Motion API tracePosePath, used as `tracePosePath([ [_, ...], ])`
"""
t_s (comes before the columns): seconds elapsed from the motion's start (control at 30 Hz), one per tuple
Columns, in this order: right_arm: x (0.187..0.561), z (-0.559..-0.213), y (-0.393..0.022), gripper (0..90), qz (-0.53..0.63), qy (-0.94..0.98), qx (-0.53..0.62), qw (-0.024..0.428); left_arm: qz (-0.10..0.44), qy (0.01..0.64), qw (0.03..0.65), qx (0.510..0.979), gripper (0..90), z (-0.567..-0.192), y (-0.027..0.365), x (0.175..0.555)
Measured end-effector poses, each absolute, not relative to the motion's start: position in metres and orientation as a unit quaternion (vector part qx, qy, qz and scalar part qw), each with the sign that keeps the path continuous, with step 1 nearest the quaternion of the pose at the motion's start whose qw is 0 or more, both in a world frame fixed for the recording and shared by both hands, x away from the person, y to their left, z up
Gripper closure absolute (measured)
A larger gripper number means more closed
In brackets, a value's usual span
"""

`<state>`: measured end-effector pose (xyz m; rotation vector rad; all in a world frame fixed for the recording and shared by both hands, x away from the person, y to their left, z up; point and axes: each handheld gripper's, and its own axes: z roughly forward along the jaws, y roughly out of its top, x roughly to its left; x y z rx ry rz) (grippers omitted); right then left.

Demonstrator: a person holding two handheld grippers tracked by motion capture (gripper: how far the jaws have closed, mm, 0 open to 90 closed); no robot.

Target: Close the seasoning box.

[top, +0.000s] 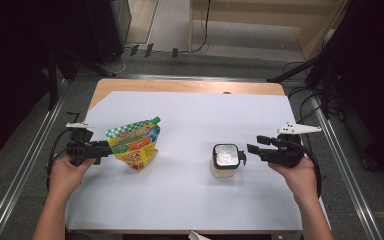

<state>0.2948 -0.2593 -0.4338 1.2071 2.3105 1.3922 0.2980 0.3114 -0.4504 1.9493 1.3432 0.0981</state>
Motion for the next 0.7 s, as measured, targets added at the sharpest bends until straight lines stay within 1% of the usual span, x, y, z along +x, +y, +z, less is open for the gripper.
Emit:
tracePosePath([
  [0.13, 0.296, -0.439, -0.264, 40.7, 0.47, 0.776, 0.409, 0.096, 0.038, 0.525, 0.376, 0.762, 40.6, -0.45, 0.312, 0.298],
  [0.23, 0.297, -0.444, -0.267, 39.3, 0.464, 0.778, 0.408, 0.113, 0.038, 0.525, 0.377, 0.762, 40.6, -0.45, 0.312, 0.298],
  [0.4, 0.299, -0.451, -0.272, 37.0, 0.458, 0.776, 0.417, 0.121, 0.038, 0.525, 0.377, 0.762, 40.6, -0.451, 0.312, 0.298],
  [0.7, 0.304, -0.469, -0.283, 36.8, 0.45, 0.774, 0.432, 0.11, 0.037, 0.526, 0.377, 0.762, 40.6, -0.451, 0.312, 0.298],
])
